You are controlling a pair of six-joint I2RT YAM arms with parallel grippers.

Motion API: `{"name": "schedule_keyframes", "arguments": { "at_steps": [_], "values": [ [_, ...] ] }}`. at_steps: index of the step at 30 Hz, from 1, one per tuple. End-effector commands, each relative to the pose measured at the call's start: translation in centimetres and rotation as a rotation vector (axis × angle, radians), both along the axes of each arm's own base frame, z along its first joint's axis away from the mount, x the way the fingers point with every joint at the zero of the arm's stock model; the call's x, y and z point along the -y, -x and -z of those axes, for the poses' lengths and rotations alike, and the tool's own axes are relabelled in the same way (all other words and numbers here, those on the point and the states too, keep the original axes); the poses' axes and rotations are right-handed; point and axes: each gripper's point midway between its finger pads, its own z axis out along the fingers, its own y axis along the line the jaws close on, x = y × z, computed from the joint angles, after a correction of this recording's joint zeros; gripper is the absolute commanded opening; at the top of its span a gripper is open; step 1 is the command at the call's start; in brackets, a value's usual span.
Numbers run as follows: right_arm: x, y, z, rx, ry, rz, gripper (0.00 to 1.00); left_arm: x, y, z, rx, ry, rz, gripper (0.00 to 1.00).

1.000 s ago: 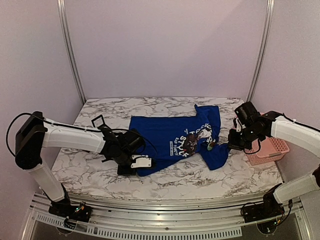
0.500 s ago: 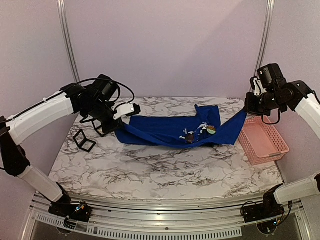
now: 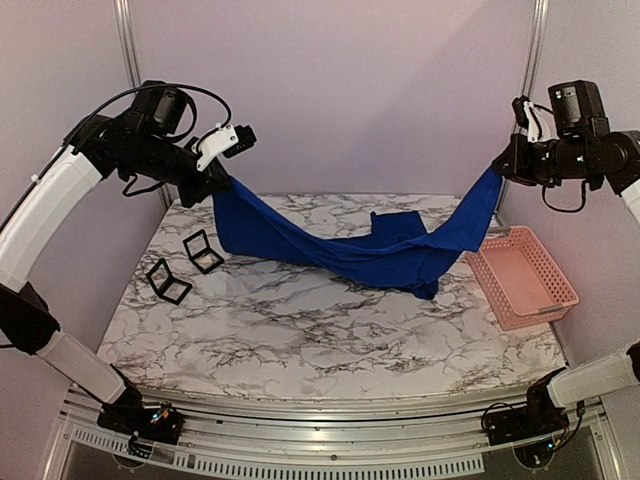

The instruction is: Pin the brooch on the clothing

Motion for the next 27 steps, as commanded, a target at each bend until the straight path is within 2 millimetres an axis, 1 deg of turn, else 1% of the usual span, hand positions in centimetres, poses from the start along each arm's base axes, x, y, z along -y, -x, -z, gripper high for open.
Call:
{"name": "schedule_keyframes", "arguments": {
  "at_steps": [1, 2, 3, 4, 5, 6, 7, 8, 9, 10, 11, 12, 14, 15, 17, 19, 20, 22, 25, 27],
  "values": [
    [1.2, -6.3, -1.5, 0.104, 0.064, 0.068, 0.00, -0.1, -5.3, 0.3, 0.065, 0.006, -0.119, 0.00],
    [1.4, -6.9, -2.7, 0.134, 0.067, 0.070, 0.00, -0.3, -6.4, -0.4, 0.092, 0.017, -0.144, 0.00],
    [1.3, -7.3, -2.5, 0.122, 0.079, 0.065, 0.00, -0.7, -7.1, -0.7, 0.101, 0.024, -0.155, 0.00],
    [1.2, -7.3, -2.1, 0.095, 0.092, 0.049, 0.00, -1.0, -7.2, -0.7, 0.099, 0.019, -0.144, 0.00],
    [1.0, -7.2, -0.7, 0.041, 0.103, 0.041, 0.00, -1.6, -6.8, -0.4, 0.090, 0.001, -0.133, 0.00],
    [1.1, -6.7, 1.0, -0.021, 0.112, 0.036, 0.00, -2.1, -6.2, 0.4, 0.078, -0.026, -0.123, 0.00],
    [1.0, -5.8, 3.1, -0.092, 0.108, 0.027, 0.00, -2.7, -5.3, 1.7, 0.048, -0.059, -0.110, 0.00],
    [0.6, -4.2, 4.6, -0.151, 0.083, -0.003, 0.00, -2.9, -4.0, 3.0, 0.003, -0.075, -0.080, 0.00],
    [-0.1, -2.4, 6.8, -0.241, 0.042, -0.042, 0.00, -3.0, -2.6, 4.8, -0.055, -0.089, -0.047, 0.00],
    [-0.8, -0.1, 9.0, -0.343, 0.001, -0.087, 0.00, -3.1, -1.2, 6.6, -0.115, -0.097, -0.019, 0.00],
    [-2.1, 2.5, 11.3, -0.461, -0.046, -0.152, 0.00, -3.2, 0.4, 8.4, -0.181, -0.100, 0.007, 0.00],
    [-3.7, 5.6, 13.4, -0.576, -0.093, -0.222, 0.00, -3.4, 2.0, 10.4, -0.249, -0.112, 0.031, 0.00],
    [-7.3, 11.6, 17.2, -0.755, -0.135, -0.373, 0.00, -4.2, 4.9, 14.1, -0.367, -0.147, 0.068, 0.00],
    [-8.7, 14.3, 18.4, -0.823, -0.156, -0.435, 0.00, -4.9, 6.6, 16.6, -0.436, -0.181, 0.081, 0.00],
    [-10.5, 18.0, 20.5, -0.952, -0.200, -0.487, 0.00, -6.0, 8.7, 19.7, -0.512, -0.222, 0.105, 0.00],
    [-11.0, 21.0, 22.0, -1.055, -0.232, -0.522, 0.00, -6.8, 10.5, 22.0, -0.568, -0.255, 0.140, 0.00],
    [-10.6, 22.3, 23.2, -1.112, -0.233, -0.524, 0.00, -7.0, 11.3, 23.0, -0.593, -0.268, 0.160, 0.00],
    [-9.5, 24.0, 24.8, -1.190, -0.221, -0.503, 0.00, -7.4, 12.5, 24.6, -0.635, -0.286, 0.193, 0.00],
    [-8.3, 26.6, 26.5, -1.298, -0.229, -0.502, 0.00, -7.9, 13.5, 26.3, -0.669, -0.314, 0.223, 0.00],
    [-8.0, 28.0, 27.3, -1.352, -0.248, -0.509, 0.00, -8.2, 13.9, 26.8, -0.683, -0.335, 0.239, 0.00]
  ]
}}
